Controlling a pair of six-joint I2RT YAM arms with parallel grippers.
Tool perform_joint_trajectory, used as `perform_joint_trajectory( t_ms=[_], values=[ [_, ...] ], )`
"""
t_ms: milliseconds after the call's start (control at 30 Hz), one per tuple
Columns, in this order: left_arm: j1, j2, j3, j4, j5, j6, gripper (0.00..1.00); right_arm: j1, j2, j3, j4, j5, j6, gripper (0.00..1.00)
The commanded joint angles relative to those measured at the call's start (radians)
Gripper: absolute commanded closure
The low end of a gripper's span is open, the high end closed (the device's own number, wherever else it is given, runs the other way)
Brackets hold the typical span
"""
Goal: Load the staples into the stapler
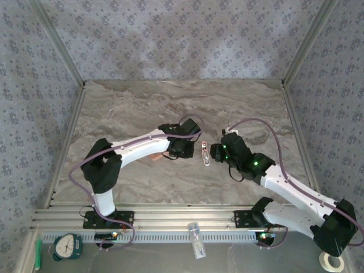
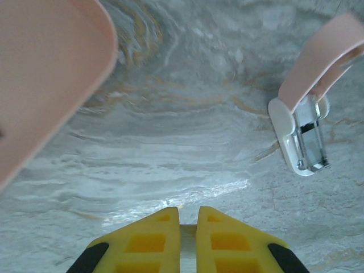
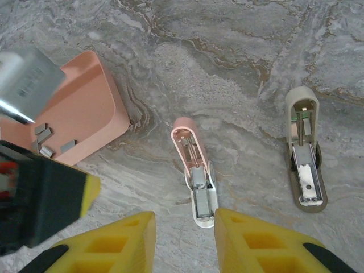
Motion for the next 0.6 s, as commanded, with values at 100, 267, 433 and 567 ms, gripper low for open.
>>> perform_joint_trajectory(
  t_ms=[100,267,433,567],
  values=[
    [-0.026,0.075,-0.036,0.065,0.027,-0.044,0.9,0.005,-0.041,-0.015,-0.074,0.0,0.03,0.65],
    [-0.026,0.111,-0.033,0.065,0.031,-0.028,0.88,0.004,-0.047,-0.022,-0.08,-0.003,0.043,0.65],
    [-0.02,0.142,-0.018,0.053,0.04,-0.011,0.83,0.005,-0.031,-0.022,-0.077,-0.014,0.06,0.65],
    [-0.02,0.14,-0.007,0.047,0.044,0.002,0.75,0.008,-0.009,-0.008,-0.093,-0.022,0.074,0.65]
  ],
)
